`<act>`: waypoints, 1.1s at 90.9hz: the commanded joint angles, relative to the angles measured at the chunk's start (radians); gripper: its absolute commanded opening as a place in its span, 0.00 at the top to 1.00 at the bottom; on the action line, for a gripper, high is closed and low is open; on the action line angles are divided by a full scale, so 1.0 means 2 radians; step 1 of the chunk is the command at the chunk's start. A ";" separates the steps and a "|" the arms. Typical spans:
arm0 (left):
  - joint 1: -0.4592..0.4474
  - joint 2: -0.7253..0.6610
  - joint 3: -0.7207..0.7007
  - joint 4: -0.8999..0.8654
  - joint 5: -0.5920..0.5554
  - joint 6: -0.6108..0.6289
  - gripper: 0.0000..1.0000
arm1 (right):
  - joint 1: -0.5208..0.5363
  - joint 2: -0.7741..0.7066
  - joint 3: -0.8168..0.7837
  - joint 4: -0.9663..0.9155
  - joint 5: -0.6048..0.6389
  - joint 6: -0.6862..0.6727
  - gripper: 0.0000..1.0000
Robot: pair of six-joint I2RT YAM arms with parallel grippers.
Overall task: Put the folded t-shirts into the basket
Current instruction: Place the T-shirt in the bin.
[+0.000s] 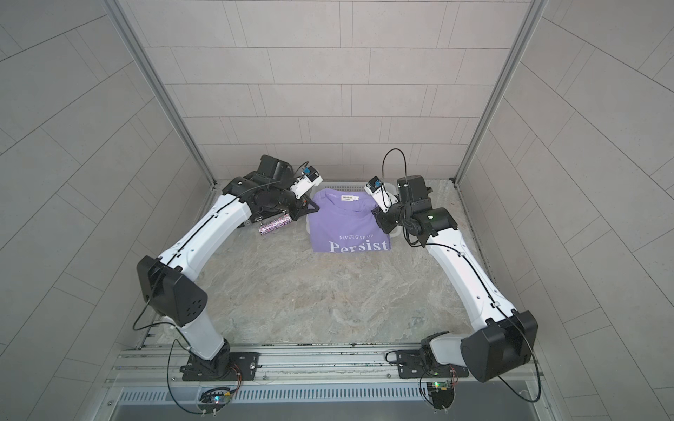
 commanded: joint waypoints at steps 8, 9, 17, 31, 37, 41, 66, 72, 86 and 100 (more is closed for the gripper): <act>-0.001 0.064 0.104 -0.056 -0.007 -0.015 1.00 | -0.012 0.048 0.050 -0.004 0.013 0.039 1.00; -0.001 0.069 0.109 -0.058 -0.006 -0.016 1.00 | -0.013 0.051 0.053 -0.004 0.013 0.039 1.00; 0.000 0.100 0.145 -0.073 -0.011 -0.017 1.00 | -0.018 0.075 0.068 -0.007 0.013 0.047 1.00; 0.001 0.143 0.187 -0.081 -0.025 -0.020 1.00 | -0.033 0.117 0.092 -0.009 0.008 0.057 1.00; 0.003 0.159 0.200 -0.077 -0.035 -0.022 1.00 | -0.039 0.138 0.102 -0.008 0.007 0.059 1.00; 0.004 0.171 0.210 -0.076 -0.041 -0.024 1.00 | -0.043 0.151 0.109 -0.009 0.005 0.061 1.00; 0.010 0.235 0.257 -0.061 -0.068 -0.021 1.00 | -0.059 0.233 0.159 -0.011 0.003 0.063 1.00; 0.010 0.244 0.257 -0.051 -0.074 -0.019 1.00 | -0.060 0.255 0.174 -0.015 0.002 0.061 1.00; 0.011 0.265 0.258 -0.031 -0.083 -0.019 1.00 | -0.060 0.298 0.199 -0.020 0.001 0.056 1.00; 0.011 0.289 0.267 -0.022 -0.100 -0.014 1.00 | -0.060 0.332 0.217 -0.024 0.001 0.052 1.00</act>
